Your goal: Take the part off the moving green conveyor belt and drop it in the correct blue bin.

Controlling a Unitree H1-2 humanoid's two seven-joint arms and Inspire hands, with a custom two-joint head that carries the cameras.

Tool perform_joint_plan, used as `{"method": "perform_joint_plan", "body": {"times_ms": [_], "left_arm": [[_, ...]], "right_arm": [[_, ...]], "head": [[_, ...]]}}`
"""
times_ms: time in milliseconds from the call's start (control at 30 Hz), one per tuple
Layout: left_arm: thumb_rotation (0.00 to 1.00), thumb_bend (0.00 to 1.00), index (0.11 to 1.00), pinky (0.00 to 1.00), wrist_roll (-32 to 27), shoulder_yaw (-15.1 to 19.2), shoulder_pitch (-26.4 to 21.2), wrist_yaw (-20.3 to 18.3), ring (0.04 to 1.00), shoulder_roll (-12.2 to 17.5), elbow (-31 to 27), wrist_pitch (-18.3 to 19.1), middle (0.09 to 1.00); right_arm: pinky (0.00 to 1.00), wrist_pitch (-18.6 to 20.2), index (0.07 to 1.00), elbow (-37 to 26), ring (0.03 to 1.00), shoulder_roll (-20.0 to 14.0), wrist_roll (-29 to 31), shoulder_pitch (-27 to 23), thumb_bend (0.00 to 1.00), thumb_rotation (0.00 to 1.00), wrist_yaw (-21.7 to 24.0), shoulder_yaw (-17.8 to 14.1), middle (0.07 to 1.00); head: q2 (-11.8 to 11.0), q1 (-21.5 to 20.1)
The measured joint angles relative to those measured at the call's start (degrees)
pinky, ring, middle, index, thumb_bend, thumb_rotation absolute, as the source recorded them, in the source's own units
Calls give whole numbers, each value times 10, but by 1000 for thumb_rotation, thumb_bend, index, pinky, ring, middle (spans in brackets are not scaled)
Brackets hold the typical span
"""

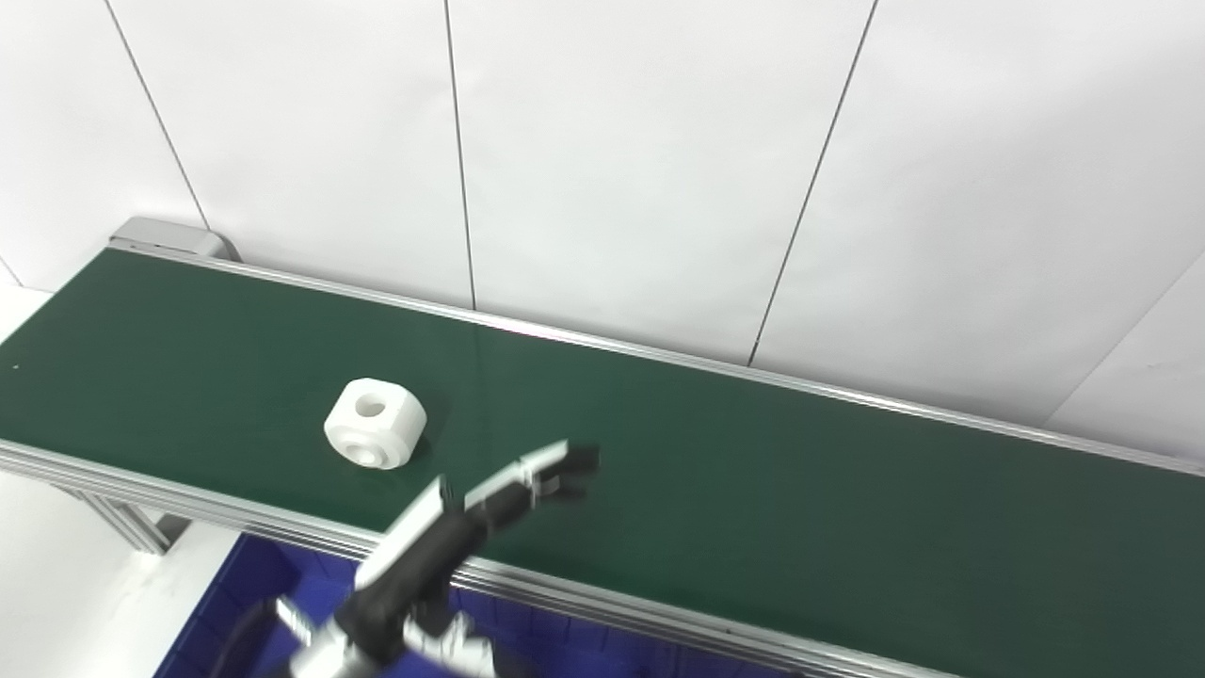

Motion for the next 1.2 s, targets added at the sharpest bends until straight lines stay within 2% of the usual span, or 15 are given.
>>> {"method": "perform_joint_plan", "body": {"times_ms": [33, 100, 133, 233, 267, 400, 633, 733, 967, 1200], "left_arm": [[560, 837, 940, 848, 3, 2, -5, 0, 924, 0, -2, 7, 940], [576, 807, 955, 870, 12, 7, -12, 0, 938, -1, -5, 19, 956], [594, 773, 971, 895, 19, 11, -16, 0, 955, -1, -6, 24, 973], [601, 734, 982, 926, 37, 32, -38, 1, 970, 1, -6, 53, 989], [594, 729, 983, 928, 39, 38, -47, 1, 972, 3, -6, 60, 991], [585, 729, 987, 949, 50, 60, -87, 1, 980, 18, 11, 64, 998], [436, 751, 988, 908, 91, 67, -152, -1, 968, 51, 97, 74, 1000], [405, 757, 983, 902, 110, 67, -177, -2, 962, 67, 146, 73, 998], [353, 774, 994, 928, 167, 56, -207, -1, 985, 80, 227, 53, 1000], [216, 815, 981, 884, 213, 44, -230, 1, 965, 94, 291, 29, 996]], "right_arm": [[787, 0, 904, 0, 865, 1, 0, 0, 710, 726, 0, 0, 893], [788, 0, 901, 0, 862, 2, -1, -1, 705, 713, 0, 0, 891], [788, 0, 902, 0, 860, 2, 0, -3, 708, 712, 0, 0, 889], [786, 0, 905, -2, 860, 4, 1, -10, 720, 715, 0, 0, 890], [786, 0, 908, -4, 861, 4, 2, -12, 725, 719, 0, 0, 892], [795, 0, 913, -17, 869, 5, 5, -14, 743, 743, 0, 1, 899], [821, 0, 919, -20, 883, 9, 7, -14, 707, 762, 1, 3, 907], [827, 0, 919, -22, 885, 9, 7, -13, 692, 755, 1, 5, 908], [808, -7, 916, -24, 870, 9, 13, -13, 668, 755, 1, 8, 897], [818, -11, 915, -24, 871, 6, 16, -13, 662, 753, 1, 8, 896]], "head": [[15, -6], [15, -6], [33, -15], [41, -17], [53, -17], [69, -13], [80, -8], [84, -7], [84, -7], [85, -4]]}}
